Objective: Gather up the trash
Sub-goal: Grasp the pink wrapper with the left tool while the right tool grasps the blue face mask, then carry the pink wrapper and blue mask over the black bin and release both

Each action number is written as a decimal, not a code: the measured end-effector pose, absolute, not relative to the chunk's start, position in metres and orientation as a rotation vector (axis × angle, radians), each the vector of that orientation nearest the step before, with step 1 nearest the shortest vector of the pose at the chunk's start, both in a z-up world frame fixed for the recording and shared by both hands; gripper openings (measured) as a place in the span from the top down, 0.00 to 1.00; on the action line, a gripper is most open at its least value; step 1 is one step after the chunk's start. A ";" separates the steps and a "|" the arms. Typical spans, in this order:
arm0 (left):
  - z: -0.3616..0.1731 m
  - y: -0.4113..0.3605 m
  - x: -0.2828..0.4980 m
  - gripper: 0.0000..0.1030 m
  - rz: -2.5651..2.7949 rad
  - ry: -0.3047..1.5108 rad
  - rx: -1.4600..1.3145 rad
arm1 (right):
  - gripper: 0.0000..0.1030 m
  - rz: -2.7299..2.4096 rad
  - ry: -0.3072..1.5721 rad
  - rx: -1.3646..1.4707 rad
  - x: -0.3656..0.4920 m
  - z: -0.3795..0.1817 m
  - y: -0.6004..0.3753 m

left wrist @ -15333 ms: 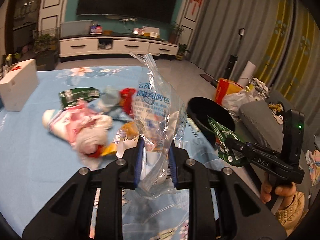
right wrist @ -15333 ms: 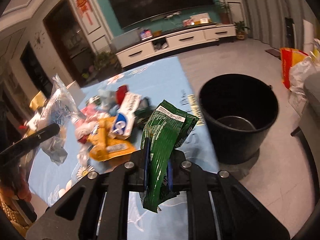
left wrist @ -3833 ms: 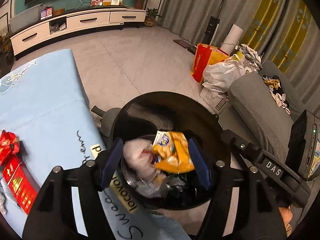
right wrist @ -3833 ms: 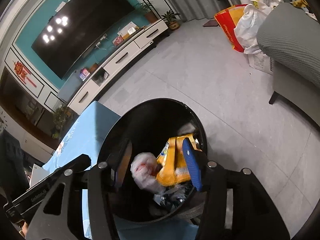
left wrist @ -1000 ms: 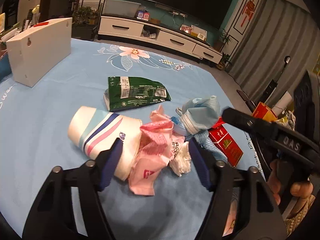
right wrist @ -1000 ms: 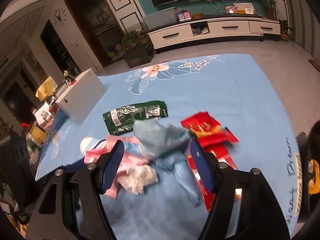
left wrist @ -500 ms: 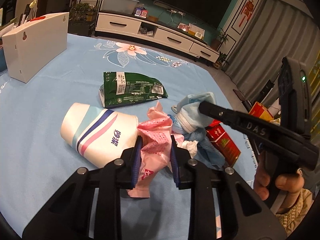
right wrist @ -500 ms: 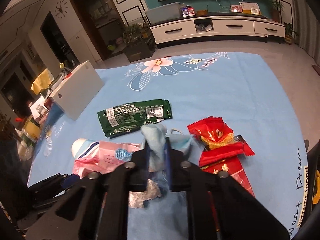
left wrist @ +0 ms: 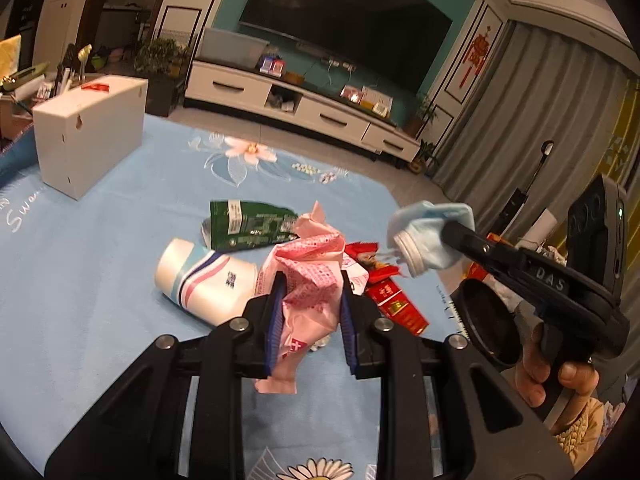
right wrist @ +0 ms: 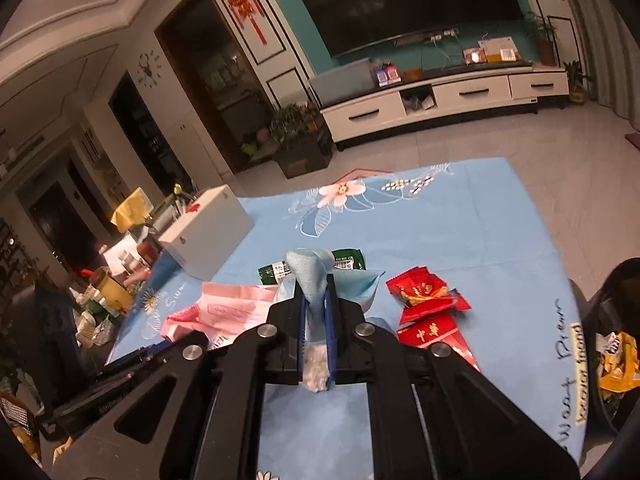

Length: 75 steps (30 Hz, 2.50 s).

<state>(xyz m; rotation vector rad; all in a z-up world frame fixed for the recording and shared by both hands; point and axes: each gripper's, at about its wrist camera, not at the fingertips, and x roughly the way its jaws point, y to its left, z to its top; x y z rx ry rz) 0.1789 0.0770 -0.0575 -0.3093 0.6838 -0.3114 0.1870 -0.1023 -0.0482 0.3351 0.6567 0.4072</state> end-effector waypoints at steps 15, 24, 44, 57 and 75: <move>-0.031 0.043 0.141 0.75 -0.373 0.666 -0.262 | 0.91 0.280 0.657 0.360 0.112 -0.050 -0.160; -0.022 -0.009 0.131 0.75 -0.472 0.676 -0.187 | 0.91 0.175 0.626 0.425 0.077 -0.052 -0.213; -0.022 -0.180 0.154 0.75 -0.724 0.739 -0.022 | 0.91 -0.119 0.563 0.626 0.035 -0.092 -0.357; -0.077 -0.276 0.195 0.74 -0.759 0.860 0.072 | 0.91 -0.171 0.616 0.687 0.054 -0.137 -0.389; -0.081 -0.253 0.200 0.33 -0.708 0.846 0.021 | 0.57 -0.156 0.654 0.710 0.063 -0.149 -0.386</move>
